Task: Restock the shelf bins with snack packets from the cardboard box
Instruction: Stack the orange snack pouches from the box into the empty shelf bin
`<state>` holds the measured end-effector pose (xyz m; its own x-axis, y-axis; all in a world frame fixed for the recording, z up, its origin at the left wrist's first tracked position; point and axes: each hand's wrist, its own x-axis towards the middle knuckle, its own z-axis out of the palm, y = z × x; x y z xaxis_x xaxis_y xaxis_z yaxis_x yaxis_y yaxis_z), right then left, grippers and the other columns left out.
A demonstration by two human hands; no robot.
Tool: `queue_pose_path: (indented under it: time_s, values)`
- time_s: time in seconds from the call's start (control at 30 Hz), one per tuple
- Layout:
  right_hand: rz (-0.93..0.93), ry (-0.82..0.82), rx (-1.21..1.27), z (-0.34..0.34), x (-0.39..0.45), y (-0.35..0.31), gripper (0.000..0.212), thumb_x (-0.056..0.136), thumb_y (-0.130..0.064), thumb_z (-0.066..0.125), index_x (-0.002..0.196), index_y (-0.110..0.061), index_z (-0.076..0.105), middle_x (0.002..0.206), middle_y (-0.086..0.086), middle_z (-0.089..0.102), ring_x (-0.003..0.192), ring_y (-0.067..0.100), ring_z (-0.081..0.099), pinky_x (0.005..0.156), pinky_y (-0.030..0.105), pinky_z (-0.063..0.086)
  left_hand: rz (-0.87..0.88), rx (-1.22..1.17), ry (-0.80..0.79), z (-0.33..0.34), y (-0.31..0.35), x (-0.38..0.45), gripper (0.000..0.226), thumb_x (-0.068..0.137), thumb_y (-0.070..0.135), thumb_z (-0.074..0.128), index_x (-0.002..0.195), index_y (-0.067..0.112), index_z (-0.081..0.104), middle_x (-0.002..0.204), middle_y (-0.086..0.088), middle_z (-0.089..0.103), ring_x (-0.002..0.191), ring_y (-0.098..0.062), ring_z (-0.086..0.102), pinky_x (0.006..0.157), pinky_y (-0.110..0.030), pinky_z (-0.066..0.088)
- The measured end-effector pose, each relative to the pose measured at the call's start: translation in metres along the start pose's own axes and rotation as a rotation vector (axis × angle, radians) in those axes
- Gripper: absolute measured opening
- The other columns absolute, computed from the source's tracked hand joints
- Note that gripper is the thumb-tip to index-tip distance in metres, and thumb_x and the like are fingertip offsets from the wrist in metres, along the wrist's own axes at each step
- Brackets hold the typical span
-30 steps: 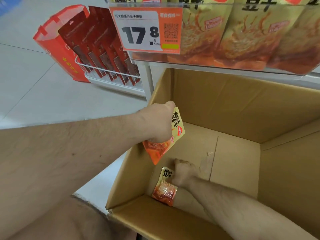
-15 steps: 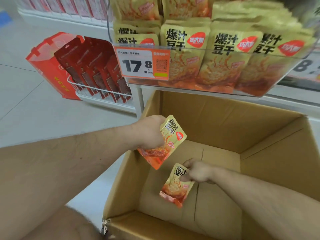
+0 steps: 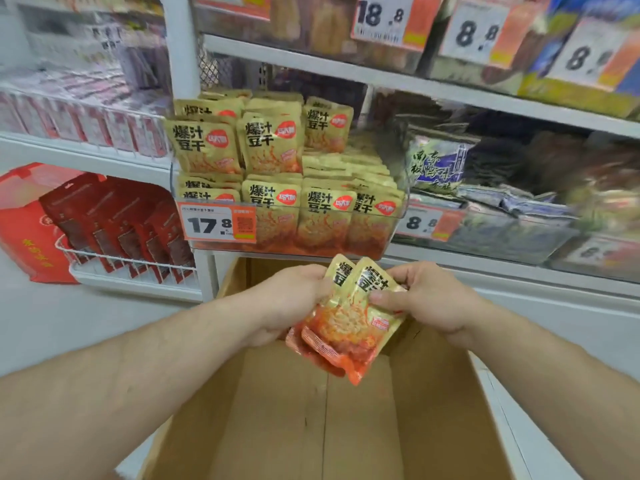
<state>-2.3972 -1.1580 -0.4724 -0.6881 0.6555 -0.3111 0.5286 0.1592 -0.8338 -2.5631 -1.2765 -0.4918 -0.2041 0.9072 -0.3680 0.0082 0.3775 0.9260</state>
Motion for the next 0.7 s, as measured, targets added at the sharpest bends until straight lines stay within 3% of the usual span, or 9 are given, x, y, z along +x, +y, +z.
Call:
queue_pose_path:
  time_s: [0.1, 0.2, 0.27, 0.37, 0.47, 0.5, 0.57, 0.63, 0.7]
  values:
    - [-0.039, 0.094, -0.06, 0.002, -0.012, -0.006, 0.014, 0.078, -0.019, 0.082, 0.087, -0.011, 0.075, 0.079, 0.006, 0.076, 0.074, 0.016, 0.069, 0.084, 0.042, 0.056, 0.073, 0.074, -0.073, 0.009, 0.005, -0.009, 0.019, 0.101, 0.023, 0.055, 0.119, 0.02, 0.061, 0.11, -0.003, 0.074, 0.103, -0.019, 0.071, 0.098, -0.044, 0.053]
    - [-0.077, 0.214, -0.16, 0.005, -0.019, -0.014, 0.018, 0.071, -0.027, 0.088, 0.076, -0.017, 0.073, 0.068, -0.002, 0.073, 0.06, 0.008, 0.061, 0.066, 0.033, 0.052, 0.109, 0.21, -0.052, 0.015, 0.004, -0.012, 0.044, 0.088, 0.012, 0.072, 0.126, 0.025, 0.055, 0.108, 0.001, 0.073, 0.102, -0.016, 0.07, 0.096, -0.041, 0.055]
    - [-0.072, 0.271, -0.174, 0.007, -0.022, -0.016, 0.022, 0.067, -0.028, 0.09, 0.075, -0.018, 0.071, 0.066, -0.004, 0.072, 0.059, 0.009, 0.061, 0.065, 0.034, 0.052, 0.12, 0.23, -0.039, 0.017, 0.006, -0.013, 0.047, 0.088, 0.01, 0.072, 0.128, 0.026, 0.053, 0.109, 0.002, 0.072, 0.102, -0.015, 0.07, 0.096, -0.04, 0.055]
    - [-0.118, 0.364, -0.098, 0.008, -0.023, -0.017, 0.03, 0.064, -0.029, 0.092, 0.079, -0.019, 0.067, 0.073, 0.0, 0.073, 0.067, 0.016, 0.068, 0.071, 0.042, 0.058, 0.141, 0.18, -0.006, 0.02, 0.008, -0.012, 0.044, 0.091, 0.007, 0.067, 0.127, 0.028, 0.052, 0.112, 0.003, 0.072, 0.105, -0.014, 0.068, 0.097, -0.041, 0.054]
    - [-0.148, 0.482, -0.008, 0.006, -0.025, -0.02, 0.052, 0.066, -0.031, 0.09, 0.104, -0.028, 0.056, 0.092, -0.004, 0.064, 0.08, 0.011, 0.065, 0.074, 0.036, 0.056, 0.185, 0.108, 0.069, 0.02, 0.013, -0.011, 0.043, 0.092, 0.002, 0.064, 0.12, 0.033, 0.054, 0.112, 0.003, 0.071, 0.108, -0.016, 0.067, 0.099, -0.043, 0.053]
    - [-0.132, 0.44, 0.047, 0.005, -0.026, -0.021, 0.058, 0.067, -0.032, 0.089, 0.112, -0.028, 0.053, 0.097, -0.005, 0.064, 0.085, 0.011, 0.066, 0.076, 0.033, 0.055, 0.201, 0.094, 0.088, 0.019, 0.015, -0.011, 0.043, 0.092, 0.001, 0.064, 0.118, 0.034, 0.054, 0.111, 0.003, 0.071, 0.107, -0.015, 0.066, 0.1, -0.043, 0.052]
    - [-0.091, 0.242, 0.15, 0.004, -0.028, -0.021, 0.046, 0.074, -0.026, 0.084, 0.113, -0.022, 0.059, 0.098, -0.006, 0.071, 0.088, 0.008, 0.069, 0.072, 0.023, 0.053, 0.228, 0.068, 0.1, 0.019, 0.019, -0.012, 0.043, 0.092, 0.0, 0.064, 0.117, 0.033, 0.053, 0.11, 0.004, 0.071, 0.106, -0.014, 0.066, 0.1, -0.039, 0.052]
    - [-0.068, 0.079, 0.193, 0.003, -0.031, -0.021, 0.018, 0.085, -0.015, 0.075, 0.102, -0.018, 0.067, 0.084, -0.008, 0.074, 0.065, -0.002, 0.065, 0.055, 0.013, 0.046, 0.252, 0.041, 0.079, 0.021, 0.022, -0.013, 0.042, 0.093, -0.001, 0.062, 0.116, 0.032, 0.053, 0.111, 0.005, 0.072, 0.105, -0.011, 0.067, 0.097, -0.034, 0.053]
    - [-0.073, 0.054, 0.221, 0.002, -0.03, -0.019, 0.007, 0.09, -0.009, 0.068, 0.093, -0.015, 0.07, 0.074, -0.006, 0.073, 0.046, -0.001, 0.052, 0.044, 0.014, 0.037, 0.27, 0.024, 0.07, 0.025, 0.025, -0.013, 0.042, 0.094, -0.001, 0.06, 0.115, 0.034, 0.052, 0.112, 0.006, 0.072, 0.106, -0.009, 0.067, 0.095, -0.031, 0.054]
